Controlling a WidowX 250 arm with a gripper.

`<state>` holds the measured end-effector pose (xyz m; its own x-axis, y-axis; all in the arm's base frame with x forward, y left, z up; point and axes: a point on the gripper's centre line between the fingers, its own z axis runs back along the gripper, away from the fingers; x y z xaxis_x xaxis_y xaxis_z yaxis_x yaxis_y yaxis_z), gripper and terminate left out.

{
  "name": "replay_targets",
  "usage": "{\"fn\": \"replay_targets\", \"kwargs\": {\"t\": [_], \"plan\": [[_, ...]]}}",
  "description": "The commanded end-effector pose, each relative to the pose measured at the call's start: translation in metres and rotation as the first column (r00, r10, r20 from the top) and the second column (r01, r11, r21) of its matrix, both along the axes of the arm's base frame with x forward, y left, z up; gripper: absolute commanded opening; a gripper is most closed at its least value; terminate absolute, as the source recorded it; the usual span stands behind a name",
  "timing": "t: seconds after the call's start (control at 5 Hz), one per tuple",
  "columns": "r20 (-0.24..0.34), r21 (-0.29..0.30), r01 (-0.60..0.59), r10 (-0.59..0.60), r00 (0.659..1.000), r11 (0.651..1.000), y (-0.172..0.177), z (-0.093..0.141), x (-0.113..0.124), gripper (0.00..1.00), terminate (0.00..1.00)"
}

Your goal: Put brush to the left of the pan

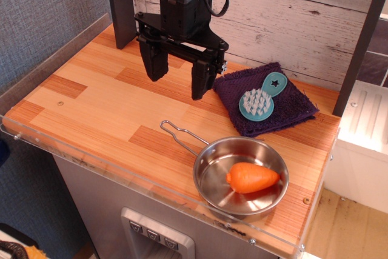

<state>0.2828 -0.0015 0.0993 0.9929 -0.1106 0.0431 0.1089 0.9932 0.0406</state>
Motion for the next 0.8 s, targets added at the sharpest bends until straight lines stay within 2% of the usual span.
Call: {"fn": "replay_targets", "kwargs": {"t": [0.0,0.6], "plan": [[0.0,0.0,0.0,0.0,1.0,1.0,0.0,0.0,0.0,1.0,0.0],[0.053,-0.008,-0.007,0.008,0.999,1.0,-0.067,-0.021,0.064,1.0,0.0]]}}
